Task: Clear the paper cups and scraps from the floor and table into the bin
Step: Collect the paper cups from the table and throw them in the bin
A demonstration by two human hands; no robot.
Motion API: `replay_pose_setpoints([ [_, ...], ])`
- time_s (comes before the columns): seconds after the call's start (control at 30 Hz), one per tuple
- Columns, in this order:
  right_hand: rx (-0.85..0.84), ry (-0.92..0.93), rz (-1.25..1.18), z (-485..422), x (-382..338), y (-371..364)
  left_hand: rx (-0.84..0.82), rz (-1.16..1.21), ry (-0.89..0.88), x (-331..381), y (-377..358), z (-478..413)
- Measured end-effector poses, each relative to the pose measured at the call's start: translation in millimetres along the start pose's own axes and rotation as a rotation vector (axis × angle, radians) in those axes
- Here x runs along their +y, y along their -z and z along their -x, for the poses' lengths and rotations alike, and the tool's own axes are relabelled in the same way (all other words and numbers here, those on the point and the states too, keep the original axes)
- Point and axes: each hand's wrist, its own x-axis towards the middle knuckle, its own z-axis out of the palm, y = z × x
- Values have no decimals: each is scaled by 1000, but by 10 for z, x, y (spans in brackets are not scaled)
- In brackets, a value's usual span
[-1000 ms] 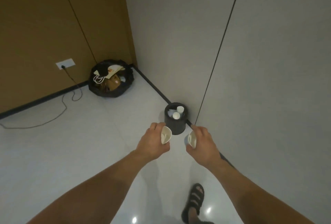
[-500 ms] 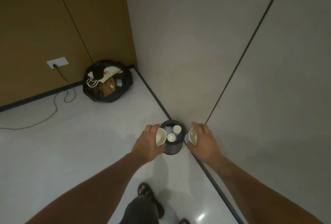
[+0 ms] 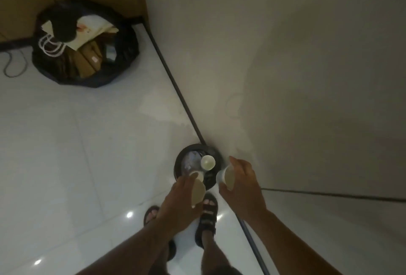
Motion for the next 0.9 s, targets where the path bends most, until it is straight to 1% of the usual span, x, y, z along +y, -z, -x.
replay_pose_setpoints([
  [0.1, -72, 1, 7, -658, 339, -576, 37, 30, 39, -387, -541, -502],
  [0.23, -119, 50, 123, -1330, 878, -1297, 78, 42, 78, -867, -1207, -1053],
  [0.33, -162, 59, 177, -1639, 1206, -1724, 73, 23, 111, -1197, -1617, -1238],
  [0.43, -179, 65, 185, -1864, 1381, -2101, 117, 14, 151, -1436, -1915, -1300],
  [0.57, -175, 98, 167, -1995, 1474, -2456, 203, -12, 91, -1539, -2082, -1444],
  [0.7, -182, 80, 137, -1999, 1589, -2617, 306, -88, 62, -1630, -2023, -1681],
  [0.77, -189, 85, 141, -1987, 1660, -2640, 298, -159, 59, -1714, -1985, -1726],
  [0.83, -192, 116, 173, -1951, 1716, -2651, 254, -213, 61, -1792, -1994, -1724],
  [0.9, -214, 190, 270, -1901, 1754, -2675, 201, -298, 51, -1855, -2053, -1704],
])
